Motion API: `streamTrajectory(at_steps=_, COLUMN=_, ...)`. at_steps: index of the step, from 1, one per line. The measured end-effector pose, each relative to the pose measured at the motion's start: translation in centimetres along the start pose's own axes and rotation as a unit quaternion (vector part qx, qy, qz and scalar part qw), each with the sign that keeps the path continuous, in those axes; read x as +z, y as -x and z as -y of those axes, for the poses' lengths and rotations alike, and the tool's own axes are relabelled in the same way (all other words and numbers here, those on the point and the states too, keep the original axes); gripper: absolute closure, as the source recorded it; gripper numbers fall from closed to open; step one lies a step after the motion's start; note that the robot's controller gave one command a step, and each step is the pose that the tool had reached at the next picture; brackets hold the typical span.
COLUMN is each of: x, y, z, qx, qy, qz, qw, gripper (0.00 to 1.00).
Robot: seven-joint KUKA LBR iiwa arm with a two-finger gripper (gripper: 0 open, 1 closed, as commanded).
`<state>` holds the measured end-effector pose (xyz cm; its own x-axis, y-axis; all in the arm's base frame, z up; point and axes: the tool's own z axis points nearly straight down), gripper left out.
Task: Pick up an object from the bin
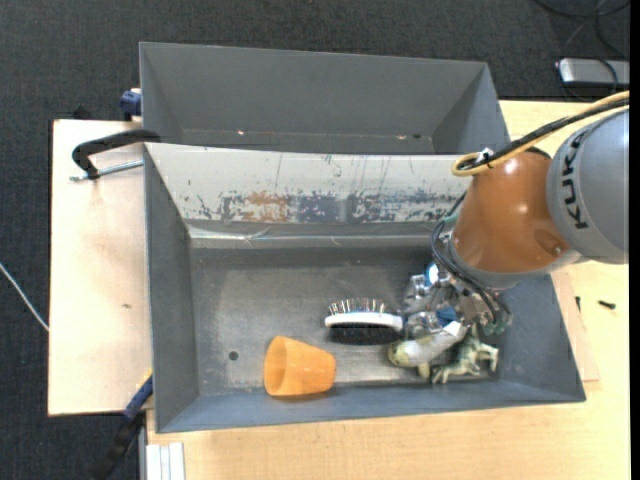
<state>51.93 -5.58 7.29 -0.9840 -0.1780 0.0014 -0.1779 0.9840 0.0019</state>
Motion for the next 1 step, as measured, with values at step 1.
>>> streamTrajectory(at_steps=1, x=-17.15, y=-1.93, z=0.4, qx=-0.079, qy=-0.003, qz=0.0065, qw=0.9969, gripper=1.0)
